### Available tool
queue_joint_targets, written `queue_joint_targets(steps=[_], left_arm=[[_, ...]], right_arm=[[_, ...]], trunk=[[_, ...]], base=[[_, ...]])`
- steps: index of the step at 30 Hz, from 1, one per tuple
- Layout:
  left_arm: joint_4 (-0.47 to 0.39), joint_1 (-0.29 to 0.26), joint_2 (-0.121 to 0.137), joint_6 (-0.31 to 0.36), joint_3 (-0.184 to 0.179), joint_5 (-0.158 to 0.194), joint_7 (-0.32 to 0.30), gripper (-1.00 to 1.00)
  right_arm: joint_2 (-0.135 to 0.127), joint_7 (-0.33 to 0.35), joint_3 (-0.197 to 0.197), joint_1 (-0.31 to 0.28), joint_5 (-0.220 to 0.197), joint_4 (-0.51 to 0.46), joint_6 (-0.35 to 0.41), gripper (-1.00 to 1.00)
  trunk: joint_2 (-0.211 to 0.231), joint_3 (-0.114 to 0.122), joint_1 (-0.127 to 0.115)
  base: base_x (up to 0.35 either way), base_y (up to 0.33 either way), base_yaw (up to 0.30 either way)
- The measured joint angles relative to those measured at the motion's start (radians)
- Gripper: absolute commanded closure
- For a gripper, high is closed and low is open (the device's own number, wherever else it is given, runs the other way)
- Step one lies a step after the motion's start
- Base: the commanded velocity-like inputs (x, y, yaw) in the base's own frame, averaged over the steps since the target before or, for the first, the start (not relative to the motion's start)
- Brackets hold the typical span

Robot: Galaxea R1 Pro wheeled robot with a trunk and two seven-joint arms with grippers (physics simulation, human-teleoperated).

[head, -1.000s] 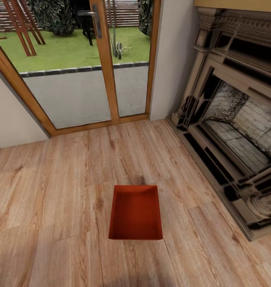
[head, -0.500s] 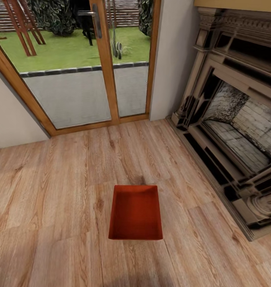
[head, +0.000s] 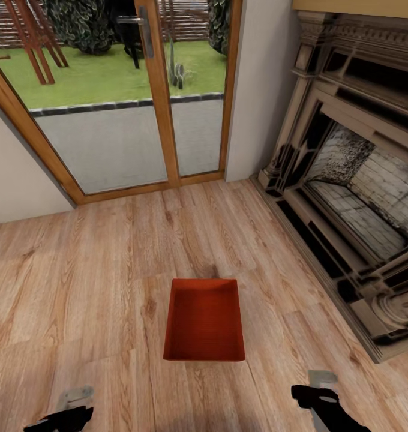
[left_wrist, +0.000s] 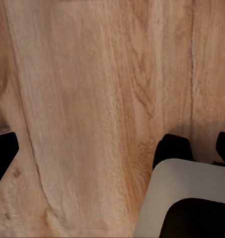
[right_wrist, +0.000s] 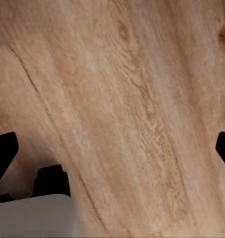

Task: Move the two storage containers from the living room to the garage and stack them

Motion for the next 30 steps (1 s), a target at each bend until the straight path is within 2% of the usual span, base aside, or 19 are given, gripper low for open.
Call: queue_joint_targets(steps=[2,4,6,7,9,10,11,12,14,15,16,17,18,20,22,23,26,27,30], left_arm=[[0.008,-0.071,-0.004,0.035,0.013,0.0,0.0,-1.0],[0.011,-0.114,-0.01,0.051,0.017,0.001,0.0,-1.0],[0.015,-0.186,-0.035,0.074,0.02,0.002,0.001,-1.0],[0.015,-0.203,-0.045,0.078,0.021,0.001,0.002,-1.0],[0.018,-0.247,-0.082,0.086,0.022,-0.003,0.013,-1.0],[0.02,-0.271,-0.111,0.088,0.023,-0.003,0.033,-1.0],[0.021,-0.282,-0.127,0.089,0.023,-0.005,0.048,-1.0],[0.022,-0.296,-0.159,0.087,0.022,-0.007,0.083,-1.0],[0.025,-0.31,-0.208,0.083,0.022,-0.013,0.132,-1.0],[0.027,-0.312,-0.223,0.083,0.021,-0.016,0.144,-1.0],[0.036,-0.318,-0.254,0.08,0.02,-0.022,0.166,-1.0],[0.043,-0.319,-0.262,0.079,0.019,-0.026,0.171,-1.0],[0.109,-0.321,-0.282,0.067,0.018,-0.04,0.183,-1.0],[0.157,-0.323,-0.289,0.026,0.018,-0.053,0.187,-1.0],[0.211,-0.323,-0.296,-0.063,0.016,-0.064,0.19,-1.0],[0.297,-0.323,-0.307,-0.138,0.018,-0.081,0.191,-1.0],[0.347,-0.323,-0.325,-0.159,0.016,-0.095,0.192,-1.0],[0.363,-0.323,-0.341,-0.165,0.012,-0.118,0.192,-1.0],[0.373,-0.324,-0.35,-0.178,0.007,-0.149,0.193,-1.0]], right_arm=[[-0.003,-0.029,-0.004,-0.09,0.0,0.028,-0.011,-1.0],[-0.003,-0.043,-0.005,-0.136,0.0,0.042,-0.025,-1.0],[0.0,-0.068,-0.004,-0.214,0.001,0.075,-0.059,-1.0],[0.001,-0.073,-0.005,-0.233,0.0,0.087,-0.068,-1.0],[0.013,-0.083,-0.003,-0.278,0.001,0.125,-0.093,-1.0],[0.034,-0.086,-0.003,-0.3,0.001,0.148,-0.111,-1.0],[0.048,-0.088,-0.003,-0.309,0.001,0.157,-0.12,-1.0],[0.074,-0.09,-0.002,-0.32,0.002,0.172,-0.137,-1.0],[0.111,-0.09,-0.001,-0.33,0.002,0.187,-0.16,-1.0],[0.124,-0.091,0.0,-0.333,0.003,0.19,-0.165,-1.0],[0.156,-0.091,0.005,-0.337,0.004,0.201,-0.176,-1.0],[0.17,-0.091,0.004,-0.337,0.005,0.206,-0.179,-1.0],[0.207,-0.09,0.005,-0.338,0.006,0.258,-0.193,-1.0],[0.225,-0.09,0.005,-0.339,0.009,0.291,-0.212,-1.0],[0.243,-0.091,0.005,-0.338,0.008,0.318,-0.239,-1.0],[0.268,-0.091,0.004,-0.337,0.004,0.347,-0.26,-1.0],[0.278,-0.087,0.003,-0.327,-0.001,0.362,-0.267,-1.0],[0.281,-0.083,0.003,-0.311,0.005,0.366,-0.269,-1.0],[0.281,-0.076,0.006,-0.295,0.04,0.368,-0.272,-1.0]], trunk=[[0.0,0.0,0.0],[0.0,0.0,0.0],[0.0,0.0,0.0],[0.0,0.0,0.0],[0.0,0.0,0.0],[0.0,0.0,0.0],[0.0,0.0,0.0],[0.0,0.0,0.0],[0.0,0.0,0.0],[0.0,0.0,0.0],[0.0,0.0,0.0],[0.0,0.0,0.0],[0.0,0.0,0.0],[0.0,0.0,0.0],[0.0,0.0,0.0],[0.0,0.0,0.0],[0.0,0.0,0.0],[0.0,0.0,0.0],[0.0,0.0,0.0]], base=[[0.0,0.0,0.0],[0.0,0.0,0.0],[0.0,0.0,0.0],[0.0,0.0,0.0],[0.0,0.0,0.0],[0.0,0.0,0.0],[0.0,0.0,0.0],[0.0,0.0,0.0],[0.0,0.0,0.0],[0.0,0.0,0.0],[0.0,0.0,0.0],[0.0,0.0,0.0],[0.0,0.0,0.0],[0.0,0.0,0.0],[0.0,0.0,0.0],[0.0,0.0,0.0],[0.0,0.0,0.0],[0.0,0.0,0.0],[0.0,0.0,0.0]])
